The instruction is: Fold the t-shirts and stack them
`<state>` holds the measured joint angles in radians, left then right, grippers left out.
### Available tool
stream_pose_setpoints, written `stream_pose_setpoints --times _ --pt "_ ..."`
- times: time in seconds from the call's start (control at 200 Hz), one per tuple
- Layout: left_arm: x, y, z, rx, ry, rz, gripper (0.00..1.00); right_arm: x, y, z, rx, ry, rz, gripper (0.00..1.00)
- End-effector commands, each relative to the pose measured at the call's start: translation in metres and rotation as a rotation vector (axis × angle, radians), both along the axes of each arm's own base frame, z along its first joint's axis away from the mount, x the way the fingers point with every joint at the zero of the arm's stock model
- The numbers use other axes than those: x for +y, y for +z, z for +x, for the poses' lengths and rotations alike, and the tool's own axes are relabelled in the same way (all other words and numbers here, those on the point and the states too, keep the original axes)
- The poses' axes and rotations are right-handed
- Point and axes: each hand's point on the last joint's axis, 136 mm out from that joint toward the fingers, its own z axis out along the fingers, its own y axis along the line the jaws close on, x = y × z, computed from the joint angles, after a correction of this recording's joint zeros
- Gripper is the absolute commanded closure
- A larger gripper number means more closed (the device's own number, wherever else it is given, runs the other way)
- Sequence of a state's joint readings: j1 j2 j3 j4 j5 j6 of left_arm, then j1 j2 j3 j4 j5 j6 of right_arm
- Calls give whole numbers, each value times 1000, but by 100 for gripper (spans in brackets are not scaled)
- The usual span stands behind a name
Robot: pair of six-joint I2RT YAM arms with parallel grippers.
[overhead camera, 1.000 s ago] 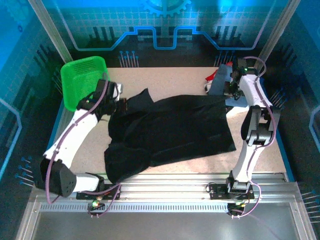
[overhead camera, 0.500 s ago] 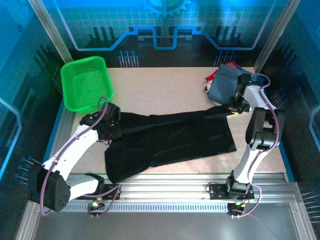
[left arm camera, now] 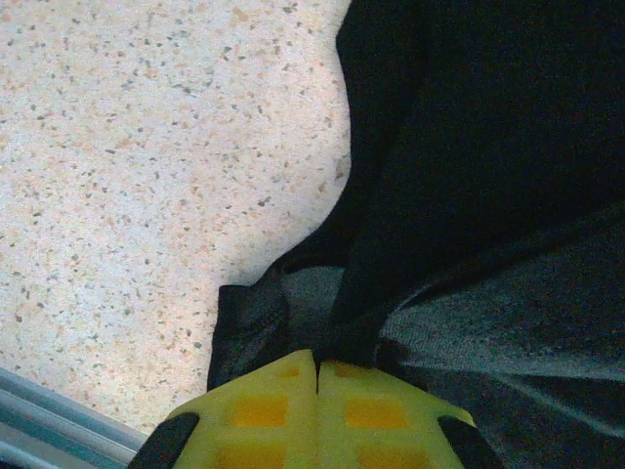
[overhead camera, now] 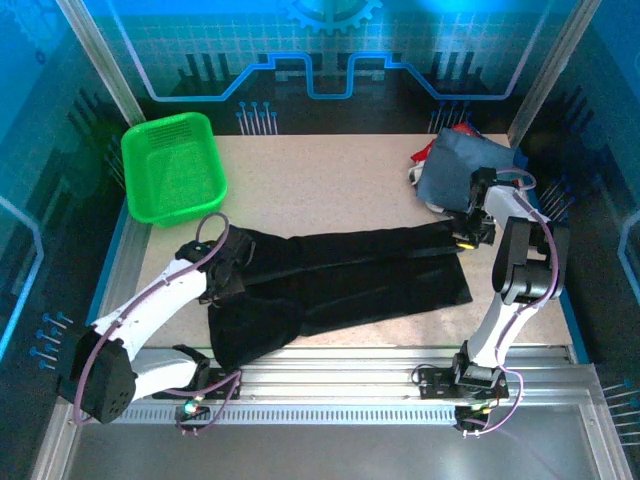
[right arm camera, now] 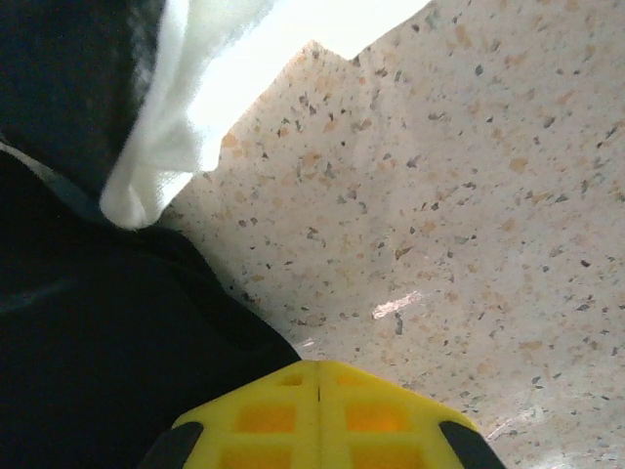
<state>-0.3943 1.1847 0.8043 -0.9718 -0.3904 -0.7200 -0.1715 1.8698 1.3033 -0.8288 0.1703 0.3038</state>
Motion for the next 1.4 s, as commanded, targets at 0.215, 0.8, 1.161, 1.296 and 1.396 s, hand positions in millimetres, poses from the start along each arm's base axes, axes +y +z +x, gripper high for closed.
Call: stream_pose_setpoints --times 0.215,0.8,1.161,1.296,1.396 --pt "-4 -26 -24 38 108 -55 79 1 -9 1 -6 -40 17 86" --pt "-91 55 44 -254 -233 -394 27 125 62 35 -301 330 340 19" --pt "-98 -10 61 62 -285 -339 43 211 38 26 -232 569 428 14" --pt "-102 -23 77 64 -306 -315 46 208 34 24 -223 566 424 14" --pt "-101 -35 83 90 -313 -290 51 206 32 23 -216 557 425 14"
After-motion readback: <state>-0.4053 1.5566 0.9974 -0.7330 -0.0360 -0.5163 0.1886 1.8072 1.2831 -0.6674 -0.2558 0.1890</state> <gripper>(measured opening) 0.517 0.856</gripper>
